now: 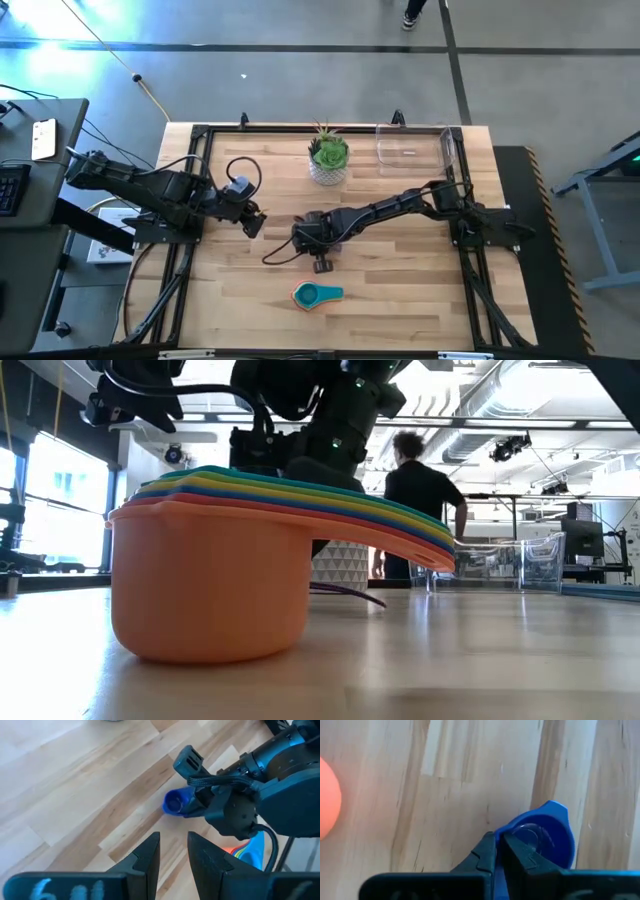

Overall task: Nest measuring cups in basket
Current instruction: Stack the violet measuring cup on top of the light blue measuring cup

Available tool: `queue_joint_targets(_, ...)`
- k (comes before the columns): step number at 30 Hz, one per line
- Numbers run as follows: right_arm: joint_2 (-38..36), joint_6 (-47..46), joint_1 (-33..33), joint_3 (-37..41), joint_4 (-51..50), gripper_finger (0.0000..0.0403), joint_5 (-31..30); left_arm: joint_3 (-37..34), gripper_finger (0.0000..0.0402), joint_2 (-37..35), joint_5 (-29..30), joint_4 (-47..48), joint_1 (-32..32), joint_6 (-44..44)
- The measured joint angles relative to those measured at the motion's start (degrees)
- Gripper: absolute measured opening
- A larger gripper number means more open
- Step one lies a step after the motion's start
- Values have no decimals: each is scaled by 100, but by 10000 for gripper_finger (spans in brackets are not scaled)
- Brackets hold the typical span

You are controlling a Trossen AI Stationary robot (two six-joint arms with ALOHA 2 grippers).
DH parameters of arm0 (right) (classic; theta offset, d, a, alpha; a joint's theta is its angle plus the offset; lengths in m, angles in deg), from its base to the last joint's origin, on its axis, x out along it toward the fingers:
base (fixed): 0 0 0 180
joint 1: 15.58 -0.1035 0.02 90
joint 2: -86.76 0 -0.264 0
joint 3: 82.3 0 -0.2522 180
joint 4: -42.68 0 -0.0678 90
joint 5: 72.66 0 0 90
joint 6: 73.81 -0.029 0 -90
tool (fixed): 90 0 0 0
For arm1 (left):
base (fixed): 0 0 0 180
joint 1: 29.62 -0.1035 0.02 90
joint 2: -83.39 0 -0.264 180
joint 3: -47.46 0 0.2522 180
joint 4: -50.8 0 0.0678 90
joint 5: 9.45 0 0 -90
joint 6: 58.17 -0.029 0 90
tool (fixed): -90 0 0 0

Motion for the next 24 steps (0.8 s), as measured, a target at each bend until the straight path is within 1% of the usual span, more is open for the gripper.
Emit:
queue_joint_targets(6, -72, -653, -74, 1, -175, 4, -21, 0, 90, 0, -9, 0, -119, -253)
queue_joint_targets(10, -211, -1118, -228, -80, -562, 2, -158, 0, 90, 0, -11, 2, -167, -351)
queue_joint_targets(13, -221, -1331, -382, -525, -1059, 2, -165, 0, 90, 0, -11, 2, -189, -434)
queue_joint_targets(18, -231, -1351, -733, -1371, -1607, 1, -197, 0, 90, 0, -9, 1, -189, -450)
queue_joint_targets(21, -247, -1349, -917, -1851, -1722, 1, -198, 0, 90, 0, -9, 0, -186, -499)
queue_joint_targets(24, -247, -1349, -1072, -2162, -1820, 1, -217, 0, 90, 0, -11, 2, -186, -547)
